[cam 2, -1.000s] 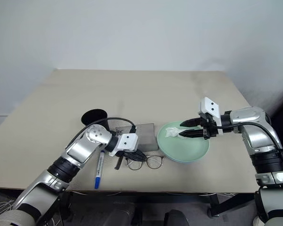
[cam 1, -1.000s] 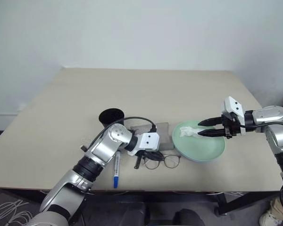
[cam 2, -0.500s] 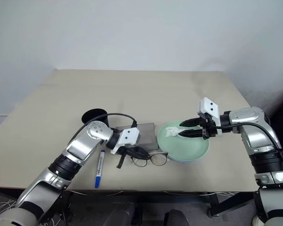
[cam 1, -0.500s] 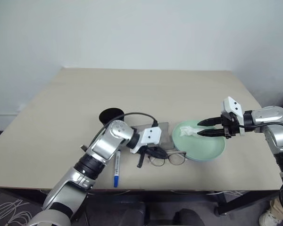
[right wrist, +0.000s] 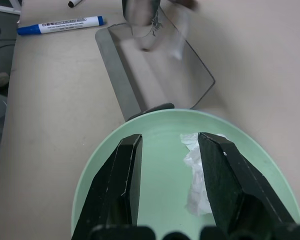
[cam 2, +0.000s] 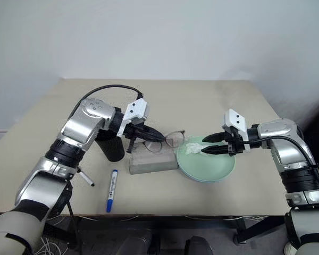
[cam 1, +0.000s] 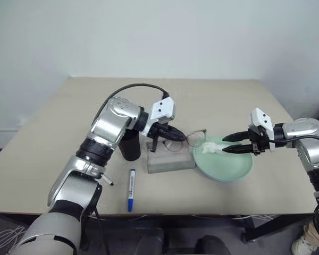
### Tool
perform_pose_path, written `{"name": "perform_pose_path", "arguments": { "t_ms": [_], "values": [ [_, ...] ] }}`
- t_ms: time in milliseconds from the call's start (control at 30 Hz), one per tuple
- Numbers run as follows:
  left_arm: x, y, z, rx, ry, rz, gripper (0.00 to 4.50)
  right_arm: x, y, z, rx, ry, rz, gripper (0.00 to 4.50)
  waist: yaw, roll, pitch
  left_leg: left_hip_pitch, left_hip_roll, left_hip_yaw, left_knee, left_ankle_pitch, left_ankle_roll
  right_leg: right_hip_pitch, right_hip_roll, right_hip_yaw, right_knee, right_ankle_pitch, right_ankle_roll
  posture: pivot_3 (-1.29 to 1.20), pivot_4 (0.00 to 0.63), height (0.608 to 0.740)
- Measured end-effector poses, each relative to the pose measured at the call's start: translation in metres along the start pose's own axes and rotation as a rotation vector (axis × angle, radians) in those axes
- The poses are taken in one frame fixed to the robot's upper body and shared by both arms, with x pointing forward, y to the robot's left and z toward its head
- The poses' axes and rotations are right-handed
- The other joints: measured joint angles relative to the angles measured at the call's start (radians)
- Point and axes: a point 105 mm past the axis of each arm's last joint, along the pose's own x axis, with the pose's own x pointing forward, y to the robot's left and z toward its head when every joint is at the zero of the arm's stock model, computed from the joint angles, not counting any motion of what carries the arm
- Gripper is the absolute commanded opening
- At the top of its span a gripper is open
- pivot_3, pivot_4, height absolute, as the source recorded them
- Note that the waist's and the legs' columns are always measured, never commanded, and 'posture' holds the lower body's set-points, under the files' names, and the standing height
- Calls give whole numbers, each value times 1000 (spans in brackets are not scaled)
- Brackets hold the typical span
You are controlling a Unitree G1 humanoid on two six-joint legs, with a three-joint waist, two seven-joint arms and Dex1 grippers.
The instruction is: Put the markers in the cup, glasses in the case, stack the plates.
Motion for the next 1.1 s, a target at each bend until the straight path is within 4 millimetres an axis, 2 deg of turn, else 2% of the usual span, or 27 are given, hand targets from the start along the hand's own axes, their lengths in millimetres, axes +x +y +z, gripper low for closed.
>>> {"name": "perform_pose_path", "arguments": {
  "t_ms": [67,167,233,600,1100],
  "values": [
    [1,2,-20,1,57,7,24,0,0,0,0,0,0,1923,0,0,0,-2,0,0,0,0,0,-1,0,0,0,0,0,0,0,695],
    [4,0,-30,10,80,-3,24,0,0,0,0,0,0,1923,2,0,0,-9,0,-1,2,0,0,-6,-1,-1,0,0,1,0,0,695],
    [9,-1,-27,36,68,-13,24,0,0,0,0,0,0,1923,1,0,0,-14,-1,-1,4,0,1,-11,-1,0,0,2,2,0,0,695],
    [21,-17,-30,50,55,-74,24,0,0,0,0,0,0,1923,-13,1,-1,-12,-1,-1,4,1,1,-14,0,2,6,4,0,0,0,695],
    [9,-10,-35,26,93,-60,24,0,0,-1,2,0,-1,1923,-13,1,-1,-12,-1,-1,6,2,2,-14,1,3,7,6,0,0,0,695]
  ]
}}
